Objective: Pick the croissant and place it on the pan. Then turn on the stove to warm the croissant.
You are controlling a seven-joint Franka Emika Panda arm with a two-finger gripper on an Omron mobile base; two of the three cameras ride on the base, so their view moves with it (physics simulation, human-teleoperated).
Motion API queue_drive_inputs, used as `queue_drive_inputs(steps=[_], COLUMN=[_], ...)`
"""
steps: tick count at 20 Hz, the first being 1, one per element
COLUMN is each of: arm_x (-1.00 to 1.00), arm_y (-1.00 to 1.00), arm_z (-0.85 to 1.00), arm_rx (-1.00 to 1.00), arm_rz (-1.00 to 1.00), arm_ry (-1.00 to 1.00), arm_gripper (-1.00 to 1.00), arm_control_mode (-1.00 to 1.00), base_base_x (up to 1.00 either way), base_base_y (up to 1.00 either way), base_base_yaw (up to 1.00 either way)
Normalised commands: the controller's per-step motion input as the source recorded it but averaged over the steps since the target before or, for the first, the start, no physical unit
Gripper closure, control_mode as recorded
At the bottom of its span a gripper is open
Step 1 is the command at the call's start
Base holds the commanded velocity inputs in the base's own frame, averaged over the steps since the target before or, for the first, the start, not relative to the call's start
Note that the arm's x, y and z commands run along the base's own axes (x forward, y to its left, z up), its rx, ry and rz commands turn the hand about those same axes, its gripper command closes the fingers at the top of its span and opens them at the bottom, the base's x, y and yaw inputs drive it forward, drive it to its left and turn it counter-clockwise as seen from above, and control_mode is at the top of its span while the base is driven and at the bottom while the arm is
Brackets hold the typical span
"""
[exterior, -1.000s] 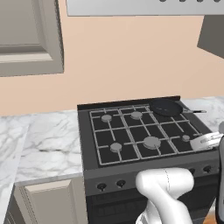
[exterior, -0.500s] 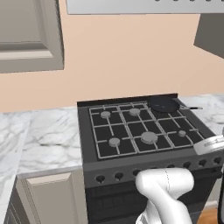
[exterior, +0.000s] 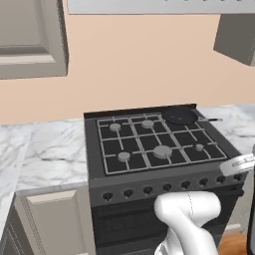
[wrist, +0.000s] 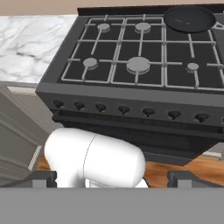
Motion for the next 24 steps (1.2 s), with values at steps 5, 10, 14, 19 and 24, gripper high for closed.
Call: queue_drive_inputs(steps=[5,10,14,19,24], arm_x=[0.0,0.0,0.0,0.0,0.0], arm_y=[0.0,0.0,0.0,0.0,0.0], arm_z=[0.0,0.0,0.0,0.0,0.0], arm_rx=[0.0,0.0,0.0,0.0,0.0], arm_rz=[0.0,0.0,0.0,0.0,0.0], arm_ry=[0.0,0.0,0.0,0.0,0.0], arm_gripper=[-1.0,-1.0,-1.0,-1.0,-1.0], arm_control_mode=[1.0,1.0,1.0,1.0,1.0], base_base_x=[-0.5,-0.49,-0.46,-0.35,-0.15], base_base_y=[-0.24,-0.13,-0.1,-0.2,-0.31], base_base_yaw=[0.0,0.0,0.0,0.0,-0.04])
